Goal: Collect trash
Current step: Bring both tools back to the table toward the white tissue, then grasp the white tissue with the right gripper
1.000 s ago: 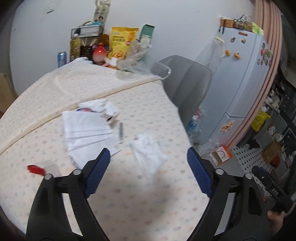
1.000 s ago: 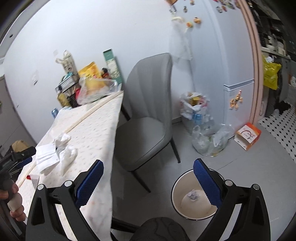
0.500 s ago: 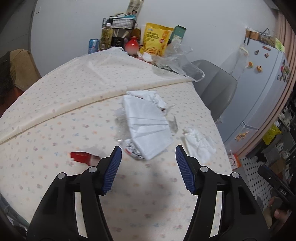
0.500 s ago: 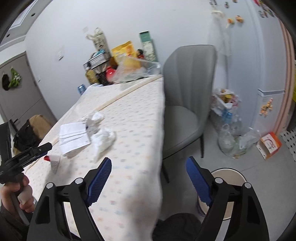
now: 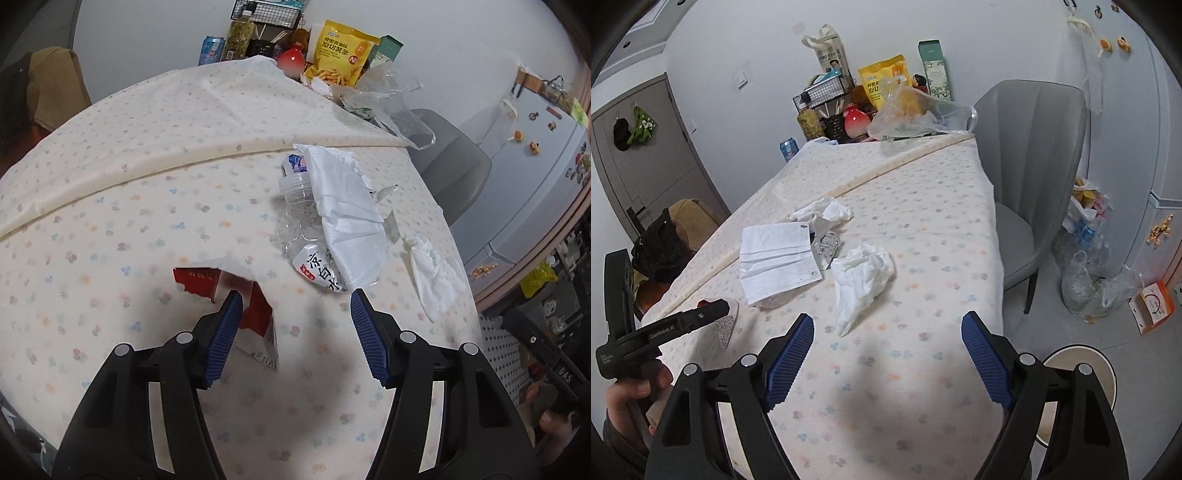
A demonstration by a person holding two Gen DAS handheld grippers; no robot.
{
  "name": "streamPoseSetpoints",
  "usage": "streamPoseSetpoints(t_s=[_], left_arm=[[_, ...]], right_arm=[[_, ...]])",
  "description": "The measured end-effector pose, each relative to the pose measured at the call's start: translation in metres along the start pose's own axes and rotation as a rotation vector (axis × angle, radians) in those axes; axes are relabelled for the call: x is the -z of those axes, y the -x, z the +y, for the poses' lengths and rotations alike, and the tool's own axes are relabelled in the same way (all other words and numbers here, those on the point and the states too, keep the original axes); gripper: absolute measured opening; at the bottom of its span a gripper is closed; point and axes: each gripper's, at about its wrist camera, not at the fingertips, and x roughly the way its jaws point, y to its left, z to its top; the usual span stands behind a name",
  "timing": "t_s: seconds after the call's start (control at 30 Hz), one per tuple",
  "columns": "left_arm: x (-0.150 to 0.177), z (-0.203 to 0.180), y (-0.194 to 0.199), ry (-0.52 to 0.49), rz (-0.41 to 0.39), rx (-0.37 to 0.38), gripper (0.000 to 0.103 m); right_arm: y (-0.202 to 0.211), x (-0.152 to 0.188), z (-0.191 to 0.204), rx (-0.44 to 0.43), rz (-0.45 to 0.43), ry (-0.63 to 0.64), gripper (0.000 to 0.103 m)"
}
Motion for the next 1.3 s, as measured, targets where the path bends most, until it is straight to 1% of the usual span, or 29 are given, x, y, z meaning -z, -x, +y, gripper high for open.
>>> streamPoseSetpoints(t_s=[0.07,0.23,0.37,0.43,0.47,0.5,0.57,0.67,0.73,0.93,1.0,1.17,1.23,1.3], left_arm=[[-0.002,0.002,-0.006,0.009,0.008,-0.005,0.061],[-0.007,0.006,-0.020,0.045,0.022,0.013,0.061],[-0.010,0.011,-0.026,0.077,0.012,0.056,0.060],[-0.012,0.013,-0.026,0.088,0.007,0.082,0.060],[-0.012,0.012,-0.026,0.088,0.003,0.089,0.060],[-0.013,0.011,-0.026,0.085,0.000,0.090,0.060],[-0.016,0.007,-0.029,0.075,0.001,0.093,0.060],[-0.020,0.001,-0.032,0.062,-0.004,0.091,0.057],[-0.022,-0.003,-0.035,0.059,-0.002,0.088,0.051],[-0.026,-0.008,-0.042,0.078,-0.002,0.063,0.051],[-0.028,-0.012,-0.041,0.067,-0.021,0.044,0.049],[-0.036,-0.026,-0.044,0.023,-0.038,-0.001,0.043],[-0.038,-0.029,-0.048,0.004,-0.029,-0.036,0.040],[-0.040,-0.031,-0.052,-0.005,-0.025,-0.052,0.040]], right_arm=[[-0.005,-0.002,0.003,-0.005,0.009,0.003,0.081],[-0.025,-0.009,0.014,-0.027,0.039,0.013,0.080],[-0.049,-0.013,0.020,-0.041,0.074,0.007,0.071],[-0.064,-0.015,0.021,-0.036,0.096,0.006,0.062],[-0.072,-0.016,0.021,-0.039,0.112,0.001,0.047],[-0.076,-0.016,0.021,-0.043,0.125,-0.006,0.030],[-0.083,-0.015,0.018,-0.055,0.145,-0.022,0.015],[-0.081,-0.012,0.018,-0.063,0.135,-0.016,0.008],[-0.077,-0.010,0.018,-0.063,0.131,-0.010,0.007],[-0.069,-0.006,0.010,-0.058,0.125,-0.018,0.007],[-0.068,-0.004,0.007,-0.058,0.125,-0.026,0.007],[-0.066,-0.001,0.002,-0.060,0.123,-0.039,0.007],[-0.065,-0.001,0.001,-0.061,0.121,-0.042,0.007],[-0.064,0.000,0.001,-0.059,0.118,-0.043,0.008]])
